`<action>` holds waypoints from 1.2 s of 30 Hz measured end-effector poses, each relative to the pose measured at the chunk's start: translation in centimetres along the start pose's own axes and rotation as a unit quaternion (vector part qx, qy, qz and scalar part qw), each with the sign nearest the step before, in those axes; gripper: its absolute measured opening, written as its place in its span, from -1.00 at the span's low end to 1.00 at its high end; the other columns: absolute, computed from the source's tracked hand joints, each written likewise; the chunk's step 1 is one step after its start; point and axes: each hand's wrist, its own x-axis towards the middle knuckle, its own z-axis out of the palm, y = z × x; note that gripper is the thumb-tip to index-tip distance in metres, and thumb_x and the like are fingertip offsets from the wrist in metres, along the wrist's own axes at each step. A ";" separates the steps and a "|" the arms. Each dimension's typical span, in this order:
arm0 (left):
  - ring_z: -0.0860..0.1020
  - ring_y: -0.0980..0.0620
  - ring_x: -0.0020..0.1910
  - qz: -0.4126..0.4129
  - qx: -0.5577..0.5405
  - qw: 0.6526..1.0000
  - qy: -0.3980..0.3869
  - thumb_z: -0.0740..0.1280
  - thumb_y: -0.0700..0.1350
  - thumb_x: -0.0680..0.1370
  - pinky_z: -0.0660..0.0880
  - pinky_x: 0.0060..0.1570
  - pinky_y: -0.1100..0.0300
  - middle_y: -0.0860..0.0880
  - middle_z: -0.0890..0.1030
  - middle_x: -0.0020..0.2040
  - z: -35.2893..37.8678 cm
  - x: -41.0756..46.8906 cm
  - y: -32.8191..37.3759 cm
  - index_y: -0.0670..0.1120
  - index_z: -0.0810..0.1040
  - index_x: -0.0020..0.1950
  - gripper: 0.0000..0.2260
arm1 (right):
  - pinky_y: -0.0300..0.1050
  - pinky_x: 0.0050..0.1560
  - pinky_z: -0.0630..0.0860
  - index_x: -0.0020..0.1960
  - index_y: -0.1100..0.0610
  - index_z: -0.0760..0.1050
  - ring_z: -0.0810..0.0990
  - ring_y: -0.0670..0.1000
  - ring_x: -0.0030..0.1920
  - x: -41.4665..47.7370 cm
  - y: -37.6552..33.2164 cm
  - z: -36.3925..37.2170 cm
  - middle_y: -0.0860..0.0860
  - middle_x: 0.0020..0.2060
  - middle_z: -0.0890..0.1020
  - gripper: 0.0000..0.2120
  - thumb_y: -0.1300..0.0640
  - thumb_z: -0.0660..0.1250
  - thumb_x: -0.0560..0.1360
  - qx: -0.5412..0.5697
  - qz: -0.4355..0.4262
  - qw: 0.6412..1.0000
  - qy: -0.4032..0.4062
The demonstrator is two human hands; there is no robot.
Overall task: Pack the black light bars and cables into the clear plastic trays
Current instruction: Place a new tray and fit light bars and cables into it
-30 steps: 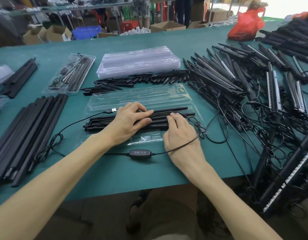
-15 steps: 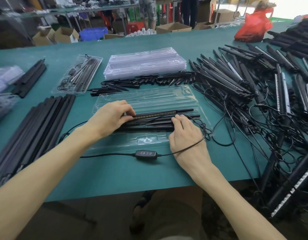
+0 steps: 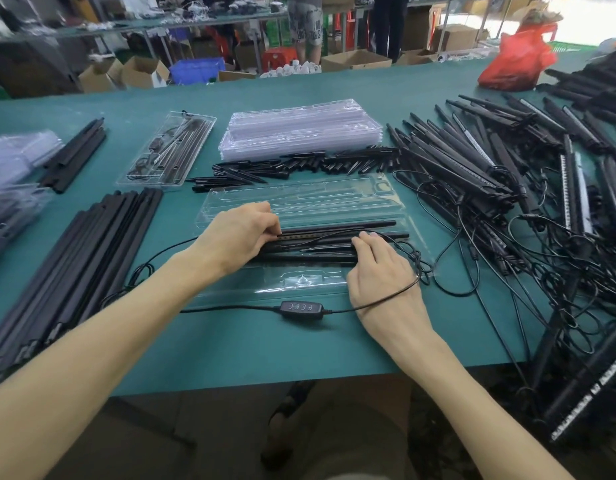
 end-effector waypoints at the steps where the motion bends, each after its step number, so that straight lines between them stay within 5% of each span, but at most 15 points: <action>1: 0.58 -0.07 0.03 -0.001 0.005 1.000 -0.010 0.34 -0.12 0.63 0.53 0.01 -0.05 0.01 0.58 0.02 -0.1 0.1 0.0 -0.08 0.66 0.07 -0.88 | 0.05 0.43 0.38 0.45 0.29 0.40 0.36 0.11 0.49 0.0 0.0 0.0 0.16 0.43 0.46 -0.55 0.19 0.16 0.60 -0.001 0.000 1.000 0.001; 7: 0.54 -0.04 0.00 0.001 0.007 0.997 -0.072 0.25 -0.03 0.68 0.46 -0.03 0.04 0.03 0.51 0.00 -0.6 0.4 -0.2 -0.07 0.66 0.10 -0.78 | 0.03 0.44 0.36 0.47 0.29 0.38 0.35 0.10 0.50 -0.2 0.0 -0.2 0.15 0.44 0.44 -0.55 0.18 0.14 0.61 -0.008 -0.003 1.000 -0.004; 10: 0.48 0.02 -0.04 -0.007 -0.062 0.997 -0.044 0.26 0.04 0.66 0.44 0.08 0.06 0.01 0.48 -0.01 0.0 0.0 0.1 -0.12 0.63 0.05 -0.73 | 0.01 0.46 0.34 0.48 0.27 0.38 0.34 0.09 0.51 -0.2 0.0 -0.2 0.14 0.46 0.43 -0.55 0.18 0.13 0.61 -0.012 -0.003 1.000 -0.007; 17: 0.46 -0.05 0.31 0.099 -0.067 0.992 0.032 0.30 -0.01 0.65 0.28 0.37 0.03 -0.03 0.57 0.29 1.9 1.9 4.2 -0.11 0.58 0.33 -0.70 | 0.02 0.44 0.36 0.45 0.28 0.41 0.37 0.10 0.49 -0.1 -0.1 -0.1 0.15 0.43 0.46 -0.56 0.19 0.18 0.60 -0.009 -0.002 1.000 0.003; 23: 0.15 0.10 0.59 0.107 -0.137 0.983 -0.057 0.14 -0.04 0.72 -0.01 0.57 0.26 0.00 0.27 0.59 4.4 3.1 5.2 -0.11 0.28 0.59 -0.57 | 0.05 0.42 0.40 0.42 0.30 0.44 0.41 0.12 0.47 0.0 -0.1 -0.1 0.18 0.41 0.48 -0.55 0.18 0.15 0.58 -0.001 -0.001 1.000 0.012; 28: 0.00 0.14 0.61 0.121 -0.122 0.982 -0.080 0.03 -0.02 0.74 -0.13 0.56 0.28 0.03 0.14 0.63 5.6 3.6 4.5 -0.09 0.18 0.62 -0.56 | 0.01 0.46 0.33 0.47 0.26 0.39 0.34 0.07 0.51 0.1 0.0 0.0 0.14 0.45 0.44 -0.48 0.11 0.02 0.58 -0.014 -0.006 1.000 0.003; 36: -0.01 0.17 0.61 0.121 -0.113 0.983 -0.085 0.03 0.09 0.71 -0.10 0.59 0.19 0.07 0.12 0.63 5.7 3.6 4.3 -0.04 0.17 0.63 -0.50 | -0.13 0.50 0.26 0.45 0.25 0.41 0.38 0.02 0.47 0.0 0.3 -1.3 0.09 0.45 0.44 -0.61 0.18 0.19 0.65 0.126 0.001 0.992 0.006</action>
